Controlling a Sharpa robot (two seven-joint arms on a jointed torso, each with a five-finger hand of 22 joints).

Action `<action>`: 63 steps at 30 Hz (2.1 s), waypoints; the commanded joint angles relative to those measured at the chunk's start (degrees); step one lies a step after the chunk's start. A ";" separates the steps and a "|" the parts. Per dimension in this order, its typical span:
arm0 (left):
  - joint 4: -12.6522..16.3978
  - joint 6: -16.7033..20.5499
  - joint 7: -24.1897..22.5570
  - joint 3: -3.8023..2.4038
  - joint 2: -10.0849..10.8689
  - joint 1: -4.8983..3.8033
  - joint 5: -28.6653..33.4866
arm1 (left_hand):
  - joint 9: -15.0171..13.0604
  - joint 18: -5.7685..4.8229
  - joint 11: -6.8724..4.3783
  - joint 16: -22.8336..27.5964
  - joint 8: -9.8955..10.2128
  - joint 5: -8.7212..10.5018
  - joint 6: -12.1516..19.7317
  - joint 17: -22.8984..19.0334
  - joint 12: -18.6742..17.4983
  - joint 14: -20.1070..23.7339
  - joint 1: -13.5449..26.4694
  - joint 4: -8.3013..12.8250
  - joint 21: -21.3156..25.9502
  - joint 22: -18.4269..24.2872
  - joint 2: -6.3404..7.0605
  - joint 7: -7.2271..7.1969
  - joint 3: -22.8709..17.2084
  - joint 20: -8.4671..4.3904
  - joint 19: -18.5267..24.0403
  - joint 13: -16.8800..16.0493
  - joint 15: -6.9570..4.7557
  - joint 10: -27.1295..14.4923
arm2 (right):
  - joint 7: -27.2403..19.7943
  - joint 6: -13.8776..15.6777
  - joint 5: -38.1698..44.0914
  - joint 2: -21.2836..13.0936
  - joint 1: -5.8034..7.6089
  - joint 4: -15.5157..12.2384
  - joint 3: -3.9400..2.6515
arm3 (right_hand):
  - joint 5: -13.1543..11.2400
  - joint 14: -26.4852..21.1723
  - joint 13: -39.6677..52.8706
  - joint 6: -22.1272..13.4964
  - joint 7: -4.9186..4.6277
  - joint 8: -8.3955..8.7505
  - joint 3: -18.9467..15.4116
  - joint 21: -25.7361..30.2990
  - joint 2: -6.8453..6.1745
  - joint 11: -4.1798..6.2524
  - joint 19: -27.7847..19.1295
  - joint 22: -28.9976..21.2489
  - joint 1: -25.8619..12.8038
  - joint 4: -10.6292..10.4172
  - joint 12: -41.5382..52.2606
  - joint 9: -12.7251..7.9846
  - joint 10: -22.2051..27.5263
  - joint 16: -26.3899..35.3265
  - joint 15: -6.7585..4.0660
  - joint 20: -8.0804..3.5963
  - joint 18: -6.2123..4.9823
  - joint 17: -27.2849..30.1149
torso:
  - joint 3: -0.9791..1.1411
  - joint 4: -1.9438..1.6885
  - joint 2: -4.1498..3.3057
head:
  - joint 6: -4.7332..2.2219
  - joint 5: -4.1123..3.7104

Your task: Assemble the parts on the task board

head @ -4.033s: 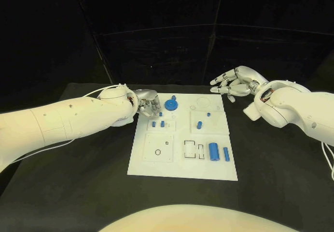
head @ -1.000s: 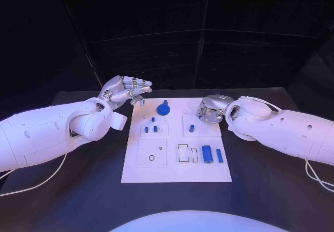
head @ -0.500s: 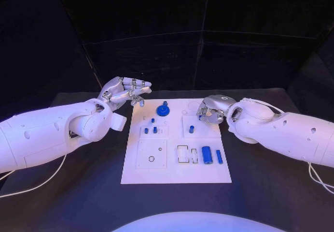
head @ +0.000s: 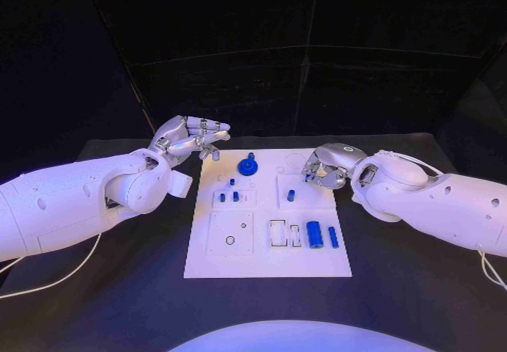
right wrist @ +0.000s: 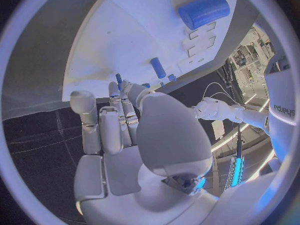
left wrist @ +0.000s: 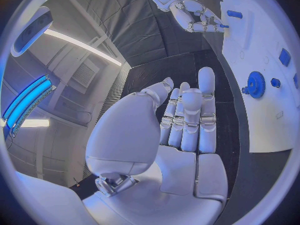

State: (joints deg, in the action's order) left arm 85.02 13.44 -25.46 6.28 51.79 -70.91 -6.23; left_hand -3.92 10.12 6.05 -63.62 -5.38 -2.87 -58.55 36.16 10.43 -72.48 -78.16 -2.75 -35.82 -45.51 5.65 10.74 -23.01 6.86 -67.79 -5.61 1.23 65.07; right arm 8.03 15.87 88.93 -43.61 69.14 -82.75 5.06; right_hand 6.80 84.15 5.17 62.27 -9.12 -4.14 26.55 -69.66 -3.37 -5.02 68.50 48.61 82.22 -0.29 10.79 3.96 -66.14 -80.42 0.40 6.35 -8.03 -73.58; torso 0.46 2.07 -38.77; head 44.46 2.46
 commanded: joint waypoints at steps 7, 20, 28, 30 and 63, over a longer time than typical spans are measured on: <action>-0.13 -0.55 -0.42 -0.04 -0.01 -0.06 0.39 | 0.06 0.29 0.11 0.20 -0.02 -0.11 0.37 -0.05 0.38 0.32 0.50 0.00 0.15 0.05 -0.04 -0.15 0.31 0.12 0.28 -0.10 0.06 -0.37 | -0.59 5.82 -2.36 -2.51 0.20 -6.75 -0.13 | -0.03 2.72 -0.16 0.65 0.06 0.00 1.00 -0.68 -0.36 0.24 0.70 0.77 -0.46 0.53 -0.15 0.12 -0.75 -0.35 -0.31 -0.23 0.41 -0.23 | -0.03 -0.01 0.01 | 0.08 0.13; 0.09 -0.44 -0.66 -0.04 -0.02 -0.06 0.39 | 0.06 0.29 0.14 0.28 -0.03 -0.11 0.45 -0.19 0.43 0.41 0.48 -0.01 0.22 0.10 -0.05 -0.13 0.37 0.14 0.30 -0.10 0.08 -0.49 | -2.51 7.70 -4.90 -1.78 0.22 -13.04 -0.19 | 0.21 2.75 -0.23 0.75 0.06 0.01 1.31 -0.81 -0.75 0.26 0.78 0.93 -0.59 0.95 -0.17 0.11 -0.91 -0.44 -0.34 -0.26 0.43 -0.31 | -0.05 -0.06 0.00 | 0.39 2.39; 0.04 -0.47 -0.65 -0.05 -0.39 -0.07 0.39 | 0.06 0.29 0.14 0.28 -0.03 -0.11 0.48 -0.19 0.45 0.43 0.45 0.00 0.25 0.12 -0.07 -0.13 0.37 0.15 0.31 -0.11 0.09 -0.53 | -3.66 6.38 -6.31 2.22 0.17 -11.87 -0.15 | 0.32 2.81 -0.25 0.77 0.04 0.02 1.35 -0.80 -0.83 0.25 0.75 0.87 -0.69 1.01 -0.18 0.11 -0.94 -0.64 -0.34 -0.27 0.42 -0.64 | -0.19 -0.25 -0.10 | 1.18 5.12; -0.04 -0.44 -0.60 -0.05 -0.57 -0.08 0.39 | 0.06 0.29 0.15 0.26 -0.03 -0.11 0.50 -0.16 0.46 0.42 0.44 0.00 0.26 0.13 -0.07 -0.12 0.38 0.16 0.31 -0.11 0.09 -0.56 | -3.88 5.93 -6.27 3.59 0.13 -11.18 -0.12 | 0.33 2.82 -0.25 0.76 0.04 0.02 1.36 -0.79 -0.83 0.24 0.74 0.86 -0.69 1.01 -0.18 0.11 -0.94 -0.65 -0.34 -0.27 0.42 -0.66 | -0.11 -0.17 -0.09 | 1.44 5.96; -0.72 0.26 -0.59 -0.06 -2.92 -0.23 0.40 | 0.05 0.31 0.19 0.29 -0.07 -0.11 0.68 -0.26 0.61 0.53 0.22 0.15 0.42 0.24 0.02 -0.07 0.50 0.20 0.32 -0.13 0.13 -0.84 | -5.57 1.77 -0.14 12.20 -5.75 -4.51 0.39 | 0.36 2.90 -0.31 0.66 -0.01 0.11 1.41 -0.79 -0.98 0.20 0.71 0.81 -0.98 1.11 -0.25 0.07 -0.94 -0.91 -0.31 -0.26 0.42 -1.08 | -0.06 0.08 -0.01 | 3.85 9.65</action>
State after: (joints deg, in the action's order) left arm 84.28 13.62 -25.50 6.27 48.99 -71.03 -6.09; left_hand -3.94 10.10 6.24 -63.63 -5.38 -2.88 -58.15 35.94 10.66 -72.28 -78.17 -2.60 -35.56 -45.32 5.66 10.74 -22.86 6.86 -67.79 -5.67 1.44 64.48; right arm 3.18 18.80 87.44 -31.52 63.41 -87.22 5.45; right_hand 6.80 84.14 4.91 62.65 -9.09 -4.14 27.57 -70.27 -4.13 -4.82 68.91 49.35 81.48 0.75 10.80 3.99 -66.74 -81.14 0.40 5.94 -8.03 -74.61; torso 0.36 2.09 -38.78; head 48.20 12.06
